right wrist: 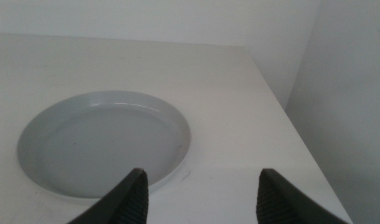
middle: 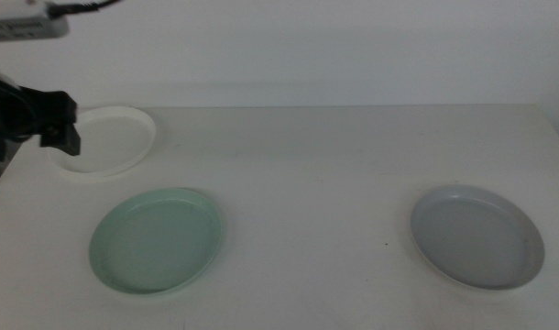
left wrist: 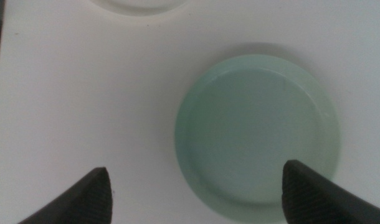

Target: Stack the three bowls on top of each other.

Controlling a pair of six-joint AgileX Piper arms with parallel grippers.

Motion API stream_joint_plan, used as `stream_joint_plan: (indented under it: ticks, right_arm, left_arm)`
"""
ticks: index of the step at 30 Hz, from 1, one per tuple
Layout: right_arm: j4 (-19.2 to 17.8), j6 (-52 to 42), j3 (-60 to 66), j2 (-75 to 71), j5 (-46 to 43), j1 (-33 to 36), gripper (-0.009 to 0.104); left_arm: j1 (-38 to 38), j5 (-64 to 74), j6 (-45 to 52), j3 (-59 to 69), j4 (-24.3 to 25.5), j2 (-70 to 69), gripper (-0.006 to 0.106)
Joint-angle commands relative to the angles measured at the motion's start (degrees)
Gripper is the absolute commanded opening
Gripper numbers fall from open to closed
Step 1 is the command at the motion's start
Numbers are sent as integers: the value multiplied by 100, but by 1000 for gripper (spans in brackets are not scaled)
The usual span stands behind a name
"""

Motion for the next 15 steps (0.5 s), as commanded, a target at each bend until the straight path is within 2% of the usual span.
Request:
stream_joint_plan:
  ticks: [1, 5, 7, 12, 15]
  right_arm:
    - [-79, -54, -37, -151, -471, -40, 45]
    - [-79, -54, -37, -151, -471, -40, 45]
    - [-79, -54, -37, -151, -471, -40, 45]
    - [-79, -54, -37, -151, -471, -40, 45]
    - [-79, -54, -37, -151, -471, -40, 45]
  left_arm:
    - [9, -457, -65, -188, 116, 89, 105]
    - [174, -457, 198, -188, 116, 506, 105]
    - [347, -392, 569, -188, -130, 710, 105]
    - [876, -250, 1693, -188, -1112, 1341, 105]
    - [979, -214, 2137, -188, -1359, 1744, 105]
